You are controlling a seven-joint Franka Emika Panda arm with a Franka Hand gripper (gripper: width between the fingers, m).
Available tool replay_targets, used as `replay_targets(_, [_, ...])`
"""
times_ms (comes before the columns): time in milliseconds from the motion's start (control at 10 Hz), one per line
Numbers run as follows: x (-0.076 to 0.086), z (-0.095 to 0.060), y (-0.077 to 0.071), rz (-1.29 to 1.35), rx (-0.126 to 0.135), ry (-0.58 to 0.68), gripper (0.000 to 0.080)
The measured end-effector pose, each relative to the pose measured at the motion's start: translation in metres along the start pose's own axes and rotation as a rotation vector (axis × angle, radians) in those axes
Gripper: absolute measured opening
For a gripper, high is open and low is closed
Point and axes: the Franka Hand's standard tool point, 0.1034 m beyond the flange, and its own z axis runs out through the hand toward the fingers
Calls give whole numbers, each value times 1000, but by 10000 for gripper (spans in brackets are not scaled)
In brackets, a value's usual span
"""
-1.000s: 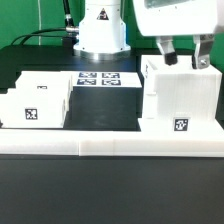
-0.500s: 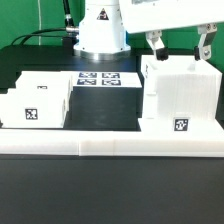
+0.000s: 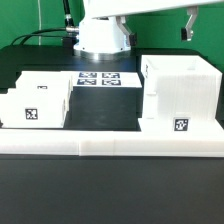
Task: Assemble drawer
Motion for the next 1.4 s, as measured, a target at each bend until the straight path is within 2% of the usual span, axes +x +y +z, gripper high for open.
replay_targets(100, [0,1,0,-94,0,-1,649])
replay_targets(200, [-1,1,7,-183,-5,-4,649])
replay_targets(300, [-4,3,25,-228,-17,-13,649])
replay_targets(400, [-11,2,50,-212,-35,-22,649])
replay_targets(500, [-14,3,69,-204,-58,-2,649])
replay_targets(700, [-15,10,110,-243,-77,12,649])
replay_targets(800, [-13,11,117,-281,-80,8,649])
replay_targets(1100, [-13,12,116,-272,-80,7,649])
replay_targets(1200, [-14,13,120,-323,-82,1,649])
replay_targets(1400, [-17,26,147,-385,-89,-25,649])
